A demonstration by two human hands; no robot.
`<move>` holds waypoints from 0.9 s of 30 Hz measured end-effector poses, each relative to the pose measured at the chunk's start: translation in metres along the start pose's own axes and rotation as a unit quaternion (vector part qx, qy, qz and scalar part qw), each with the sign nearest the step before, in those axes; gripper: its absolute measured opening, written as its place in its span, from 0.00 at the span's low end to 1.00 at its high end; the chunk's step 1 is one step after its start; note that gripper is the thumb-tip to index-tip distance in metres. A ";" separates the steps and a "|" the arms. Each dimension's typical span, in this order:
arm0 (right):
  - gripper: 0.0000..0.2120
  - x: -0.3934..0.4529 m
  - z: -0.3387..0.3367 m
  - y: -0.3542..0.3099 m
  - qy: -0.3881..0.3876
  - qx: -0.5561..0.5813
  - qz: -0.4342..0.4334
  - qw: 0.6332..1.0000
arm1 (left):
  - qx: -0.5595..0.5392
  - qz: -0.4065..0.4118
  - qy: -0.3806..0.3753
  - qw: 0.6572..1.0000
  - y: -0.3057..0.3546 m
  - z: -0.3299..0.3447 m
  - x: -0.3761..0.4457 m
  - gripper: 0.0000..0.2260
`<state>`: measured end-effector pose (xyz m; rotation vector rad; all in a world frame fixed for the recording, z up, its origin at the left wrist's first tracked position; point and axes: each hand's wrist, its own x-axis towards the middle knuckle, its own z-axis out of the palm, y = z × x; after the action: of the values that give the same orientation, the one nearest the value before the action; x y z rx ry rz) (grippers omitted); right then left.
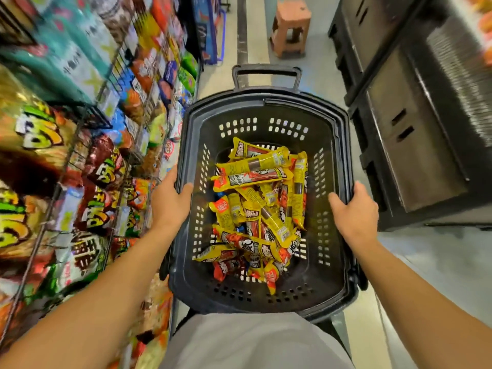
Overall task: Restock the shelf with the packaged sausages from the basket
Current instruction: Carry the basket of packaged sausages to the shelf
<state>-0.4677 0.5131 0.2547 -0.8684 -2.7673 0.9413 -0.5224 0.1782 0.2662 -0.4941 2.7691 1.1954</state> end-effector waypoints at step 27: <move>0.31 0.622 0.104 -0.222 -0.054 0.003 0.027 0.998 | 0.000 -0.031 0.014 0.999 0.298 0.150 0.568 0.26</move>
<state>-1.1210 0.6525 0.2437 -0.9234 -2.8420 1.0350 -1.1630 0.3306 0.2534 -0.5957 2.7543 1.1853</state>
